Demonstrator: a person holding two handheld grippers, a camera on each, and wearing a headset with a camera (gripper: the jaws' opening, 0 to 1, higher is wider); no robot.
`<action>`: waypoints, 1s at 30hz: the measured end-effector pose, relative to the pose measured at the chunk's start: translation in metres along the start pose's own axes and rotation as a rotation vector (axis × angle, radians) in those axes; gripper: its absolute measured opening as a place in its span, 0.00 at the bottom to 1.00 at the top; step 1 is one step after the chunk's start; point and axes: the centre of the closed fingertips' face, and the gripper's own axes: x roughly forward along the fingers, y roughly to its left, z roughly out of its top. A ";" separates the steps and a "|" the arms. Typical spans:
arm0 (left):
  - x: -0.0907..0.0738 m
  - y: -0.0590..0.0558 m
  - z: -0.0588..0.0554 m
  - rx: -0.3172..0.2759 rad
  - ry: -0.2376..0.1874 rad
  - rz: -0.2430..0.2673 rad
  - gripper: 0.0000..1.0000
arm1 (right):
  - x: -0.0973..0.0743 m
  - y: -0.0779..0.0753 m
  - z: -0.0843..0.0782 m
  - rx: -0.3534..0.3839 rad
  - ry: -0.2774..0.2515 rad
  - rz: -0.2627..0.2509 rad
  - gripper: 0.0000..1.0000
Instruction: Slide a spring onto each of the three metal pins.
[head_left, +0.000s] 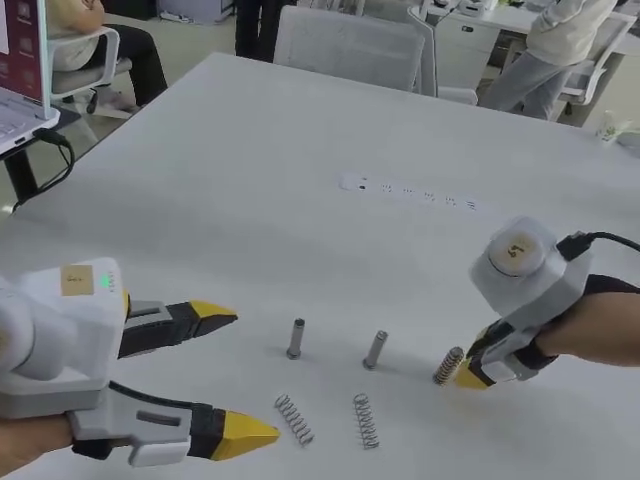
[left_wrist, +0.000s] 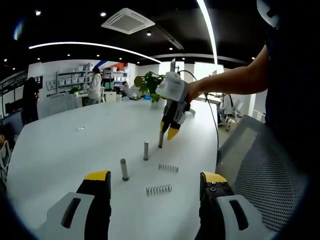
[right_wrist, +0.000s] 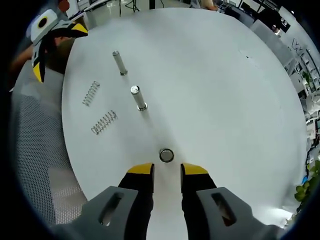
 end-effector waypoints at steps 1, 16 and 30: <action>0.000 0.000 0.000 -0.001 0.000 -0.001 0.69 | 0.000 0.001 -0.001 0.003 -0.002 0.000 0.19; -0.001 0.000 0.002 0.006 -0.005 -0.012 0.69 | -0.006 0.024 -0.011 0.045 -0.026 0.015 0.19; -0.001 -0.004 0.003 0.010 -0.005 -0.020 0.68 | -0.004 0.074 0.007 0.050 -0.094 0.083 0.19</action>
